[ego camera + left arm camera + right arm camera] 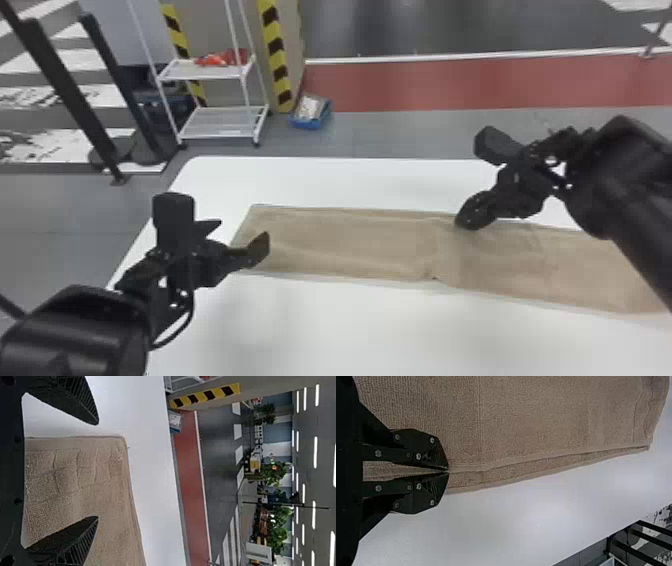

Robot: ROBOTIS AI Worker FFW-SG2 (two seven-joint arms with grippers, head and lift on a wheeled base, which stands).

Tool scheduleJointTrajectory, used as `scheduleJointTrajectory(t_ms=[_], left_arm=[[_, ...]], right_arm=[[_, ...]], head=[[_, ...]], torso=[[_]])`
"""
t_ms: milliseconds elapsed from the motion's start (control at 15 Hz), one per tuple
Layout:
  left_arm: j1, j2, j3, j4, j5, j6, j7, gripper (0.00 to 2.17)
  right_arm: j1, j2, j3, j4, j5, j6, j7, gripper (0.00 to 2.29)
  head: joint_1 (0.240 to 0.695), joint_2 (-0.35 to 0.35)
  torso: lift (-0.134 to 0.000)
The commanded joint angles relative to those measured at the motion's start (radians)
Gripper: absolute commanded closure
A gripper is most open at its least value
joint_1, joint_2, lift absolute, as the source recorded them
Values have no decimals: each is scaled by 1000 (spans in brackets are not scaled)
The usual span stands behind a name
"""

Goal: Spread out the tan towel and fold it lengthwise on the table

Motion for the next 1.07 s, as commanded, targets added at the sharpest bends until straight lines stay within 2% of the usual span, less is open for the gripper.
scheduleJointTrajectory(t_ms=[0,200,267,533,667,733,933,1000], left_arm=[[7,0,0,-3,0,1,0,26],[12,5,2,-5,0,1,0,26],[12,5,2,-6,2,1,0,26],[10,6,2,-6,3,1,0,26],[7,6,2,-6,3,1,0,26],[6,6,2,-6,3,1,0,26],[9,5,2,-6,3,1,0,22],[9,5,2,-6,3,1,0,26]], right_arm=[[0,6,6,0,2,5,1,1001],[-2,10,6,0,0,17,15,1028],[-2,10,8,0,2,17,17,1133],[-2,9,-8,-2,-2,32,15,1129],[1,7,-18,-2,-5,38,12,593],[3,7,-18,-2,-5,38,10,579],[3,9,-15,0,5,35,15,596],[1,9,-14,0,5,35,17,826]], head=[[695,124],[695,128],[695,130],[695,132],[695,131],[695,127],[695,126],[695,126]], torso=[[-124],[-124],[-124],[-124],[-124],[-124],[-124],[-124]])
